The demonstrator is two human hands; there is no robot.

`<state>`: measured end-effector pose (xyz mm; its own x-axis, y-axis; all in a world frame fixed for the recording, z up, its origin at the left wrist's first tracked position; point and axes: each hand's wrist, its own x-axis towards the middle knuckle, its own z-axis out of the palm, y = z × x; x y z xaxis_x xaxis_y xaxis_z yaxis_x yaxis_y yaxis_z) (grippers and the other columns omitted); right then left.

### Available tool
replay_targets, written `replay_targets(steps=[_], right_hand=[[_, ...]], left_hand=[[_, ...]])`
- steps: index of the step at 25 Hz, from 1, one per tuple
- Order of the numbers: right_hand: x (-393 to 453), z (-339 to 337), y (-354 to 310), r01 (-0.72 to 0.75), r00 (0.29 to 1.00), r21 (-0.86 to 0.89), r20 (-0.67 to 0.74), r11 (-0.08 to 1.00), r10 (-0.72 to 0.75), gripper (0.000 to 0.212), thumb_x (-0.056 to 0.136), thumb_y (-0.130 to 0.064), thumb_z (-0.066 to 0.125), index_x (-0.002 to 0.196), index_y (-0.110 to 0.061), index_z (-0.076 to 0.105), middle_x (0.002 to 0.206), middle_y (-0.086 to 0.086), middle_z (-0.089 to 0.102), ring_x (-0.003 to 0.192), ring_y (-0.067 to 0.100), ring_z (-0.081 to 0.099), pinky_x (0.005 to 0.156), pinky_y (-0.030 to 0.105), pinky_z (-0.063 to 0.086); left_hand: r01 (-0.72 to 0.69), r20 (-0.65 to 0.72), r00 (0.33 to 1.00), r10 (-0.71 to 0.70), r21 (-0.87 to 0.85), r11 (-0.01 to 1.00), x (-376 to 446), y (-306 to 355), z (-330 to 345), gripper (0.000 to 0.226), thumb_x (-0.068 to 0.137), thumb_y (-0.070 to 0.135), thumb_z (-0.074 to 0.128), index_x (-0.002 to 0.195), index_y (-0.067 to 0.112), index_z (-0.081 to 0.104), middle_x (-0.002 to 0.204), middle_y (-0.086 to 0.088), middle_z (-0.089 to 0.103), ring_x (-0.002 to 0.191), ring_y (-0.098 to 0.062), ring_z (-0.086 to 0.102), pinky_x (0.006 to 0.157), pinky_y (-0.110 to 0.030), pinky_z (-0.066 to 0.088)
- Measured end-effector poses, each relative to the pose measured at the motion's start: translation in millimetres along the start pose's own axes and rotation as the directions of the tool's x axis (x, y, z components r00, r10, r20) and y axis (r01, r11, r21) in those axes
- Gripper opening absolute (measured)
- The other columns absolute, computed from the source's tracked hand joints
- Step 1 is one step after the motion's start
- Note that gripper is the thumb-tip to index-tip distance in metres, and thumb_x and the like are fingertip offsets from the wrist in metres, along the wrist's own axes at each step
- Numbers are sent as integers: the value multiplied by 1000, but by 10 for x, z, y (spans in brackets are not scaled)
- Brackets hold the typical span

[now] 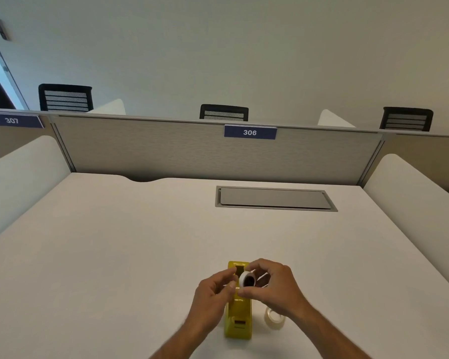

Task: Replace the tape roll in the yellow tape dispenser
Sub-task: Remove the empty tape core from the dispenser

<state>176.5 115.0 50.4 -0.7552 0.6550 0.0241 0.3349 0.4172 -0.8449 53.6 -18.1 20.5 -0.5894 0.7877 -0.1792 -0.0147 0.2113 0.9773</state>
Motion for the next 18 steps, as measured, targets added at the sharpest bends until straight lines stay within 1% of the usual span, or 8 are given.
replay_targets(steps=[2, 4, 6, 10, 12, 14, 16, 18], right_hand=[[-22, -16, -39, -19, 1000, 49, 22, 999, 18, 38, 53, -42, 93, 85, -35, 74, 76, -5, 73, 67, 14, 71, 59, 23, 60], [-39, -16, -50, -76, 996, 171, 59, 982, 67, 28, 60, -26, 92, 83, -28, 77, 77, 5, 72, 65, 25, 72, 59, 36, 63], [-64, -14, -51, -118, 992, 271, 84, 956, 98, 22, 66, -16, 89, 84, -23, 78, 80, 11, 72, 68, 30, 72, 60, 41, 63], [-102, -15, -53, -152, 987, 370, 106, 917, 121, 21, 73, -15, 85, 91, -23, 79, 90, 15, 72, 78, 26, 74, 67, 36, 62], [-107, -18, -60, -153, 987, 389, 112, 909, 118, 20, 76, -12, 83, 92, -22, 79, 94, 16, 73, 79, 25, 74, 67, 33, 61], [-108, -24, -69, -154, 986, 411, 117, 899, 115, 18, 78, -8, 80, 92, -20, 79, 94, 17, 72, 79, 28, 73, 66, 32, 60], [-110, -21, -73, -155, 986, 440, 127, 885, 110, 17, 79, -5, 78, 91, -17, 79, 94, 21, 71, 79, 31, 73, 65, 33, 60], [-109, -10, -70, -155, 986, 454, 120, 878, 113, 18, 80, -1, 76, 90, -16, 79, 95, 22, 71, 78, 29, 73, 64, 33, 60]], left_hand=[[35, 61, 998, -29, -107, 994, -39, 57, -8, 28, 97, 17, 56, 120, 27, 68, 114, 3, 74, 104, -18, 69, 90, -40, 58], [83, 120, 991, -63, -173, 981, -67, 104, -26, 26, 98, 19, 54, 117, 25, 71, 111, 0, 75, 103, -21, 70, 85, -35, 58], [122, 167, 982, -87, -212, 970, -82, 134, -38, 25, 98, 23, 54, 114, 26, 73, 112, 0, 74, 105, -22, 69, 82, -31, 56], [150, 268, 961, -74, -273, 950, -83, 153, -46, 28, 92, 32, 60, 117, 27, 71, 118, 0, 72, 111, -20, 67, 86, -29, 54], [197, 279, 954, -106, -321, 926, -59, 134, -54, 27, 96, 28, 54, 116, 26, 72, 119, -4, 72, 109, -22, 68, 85, -30, 54], [253, 300, 943, -143, -370, 894, -33, 94, -56, 29, 100, 23, 48, 116, 23, 71, 119, -9, 71, 103, -24, 68, 83, -31, 54], [282, 339, 929, -146, -394, 875, -17, 67, -44, 30, 101, 20, 46, 119, 21, 70, 121, -10, 70, 100, -24, 67, 82, -30, 55], [298, 370, 919, -137, -422, 856, -7, 56, -26, 30, 101, 18, 47, 121, 20, 69, 122, -11, 69, 100, -24, 67, 80, -29, 55]])
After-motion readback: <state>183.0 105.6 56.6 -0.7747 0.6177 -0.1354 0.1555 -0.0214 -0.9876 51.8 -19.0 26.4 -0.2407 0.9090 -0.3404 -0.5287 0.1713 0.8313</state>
